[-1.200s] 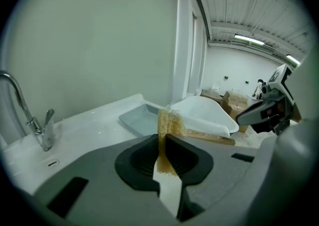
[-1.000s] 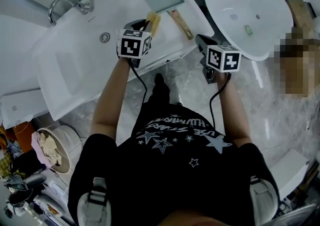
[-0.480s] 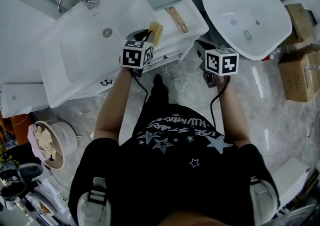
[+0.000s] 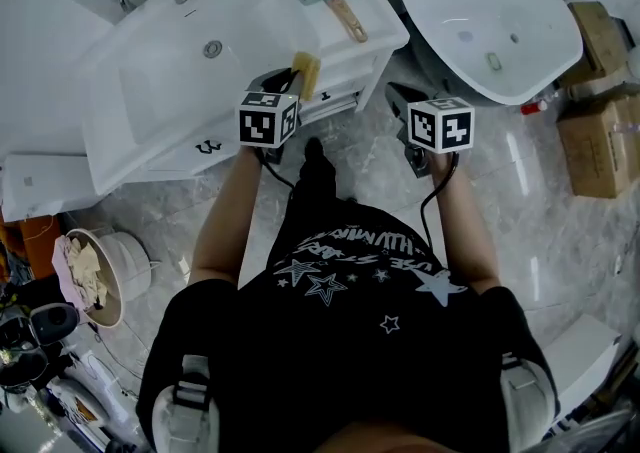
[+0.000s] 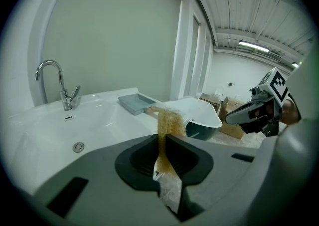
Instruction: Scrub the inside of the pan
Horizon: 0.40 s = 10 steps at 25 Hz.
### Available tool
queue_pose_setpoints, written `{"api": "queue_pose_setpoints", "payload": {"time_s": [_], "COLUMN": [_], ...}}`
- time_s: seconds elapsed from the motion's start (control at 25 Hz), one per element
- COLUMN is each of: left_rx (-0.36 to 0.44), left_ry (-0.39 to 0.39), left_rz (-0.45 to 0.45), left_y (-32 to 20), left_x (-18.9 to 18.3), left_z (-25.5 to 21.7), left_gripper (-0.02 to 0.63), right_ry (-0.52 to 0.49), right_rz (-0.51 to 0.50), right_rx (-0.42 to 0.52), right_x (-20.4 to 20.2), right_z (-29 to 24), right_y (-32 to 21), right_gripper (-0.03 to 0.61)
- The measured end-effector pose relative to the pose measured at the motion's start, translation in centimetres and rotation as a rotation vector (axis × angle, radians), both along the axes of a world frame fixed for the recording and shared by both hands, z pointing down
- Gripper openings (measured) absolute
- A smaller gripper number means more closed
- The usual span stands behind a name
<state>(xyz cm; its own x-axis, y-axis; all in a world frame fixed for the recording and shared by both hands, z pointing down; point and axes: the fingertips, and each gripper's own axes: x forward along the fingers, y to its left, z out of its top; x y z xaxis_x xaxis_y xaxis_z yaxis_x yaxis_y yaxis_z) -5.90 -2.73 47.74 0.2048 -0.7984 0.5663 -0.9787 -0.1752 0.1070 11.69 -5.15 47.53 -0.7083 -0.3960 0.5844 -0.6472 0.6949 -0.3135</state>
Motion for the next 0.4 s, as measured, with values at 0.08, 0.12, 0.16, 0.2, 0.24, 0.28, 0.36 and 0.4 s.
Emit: {"api": "queue_pose_setpoints", "payload": {"time_s": [0.08, 0.12, 0.16, 0.2, 0.24, 0.28, 0.36, 0.4], "left_rx": [-0.001, -0.001, -0.001, -0.001, -0.001, -0.001, -0.005, -0.007], "left_ry": [0.008, 0.012, 0.018, 0.023, 0.028, 0.032, 0.038, 0.040], "left_rz": [-0.003, -0.006, -0.010, -0.013, -0.016, -0.019, -0.024, -0.026], "left_y": [1.1, 1.7, 2.2, 2.8, 3.2, 3.7, 4.5, 4.8], "left_x": [0.7, 1.0, 1.3, 1.5, 1.7, 1.9, 2.3, 2.4], "left_z": [0.1, 0.2, 0.2, 0.3, 0.3, 0.2, 0.3, 0.3], "left_gripper": [0.051, 0.051, 0.051, 0.051, 0.051, 0.051, 0.051, 0.051], "right_ry": [-0.005, -0.008, -0.012, -0.015, -0.016, -0.016, -0.011, -0.007], "right_rz": [-0.012, -0.018, -0.023, -0.027, -0.028, -0.027, -0.023, -0.020], "right_rx": [0.001, 0.002, 0.002, 0.003, 0.003, 0.002, 0.000, -0.002], "right_x": [0.2, 0.3, 0.4, 0.5, 0.6, 0.8, 1.1, 1.2], "right_z": [0.1, 0.2, 0.2, 0.3, 0.4, 0.5, 0.7, 0.8], "right_y": [0.9, 1.4, 1.9, 2.3, 2.7, 3.0, 3.6, 3.8], "right_gripper": [0.008, 0.007, 0.008, 0.008, 0.008, 0.008, 0.007, 0.007]}}
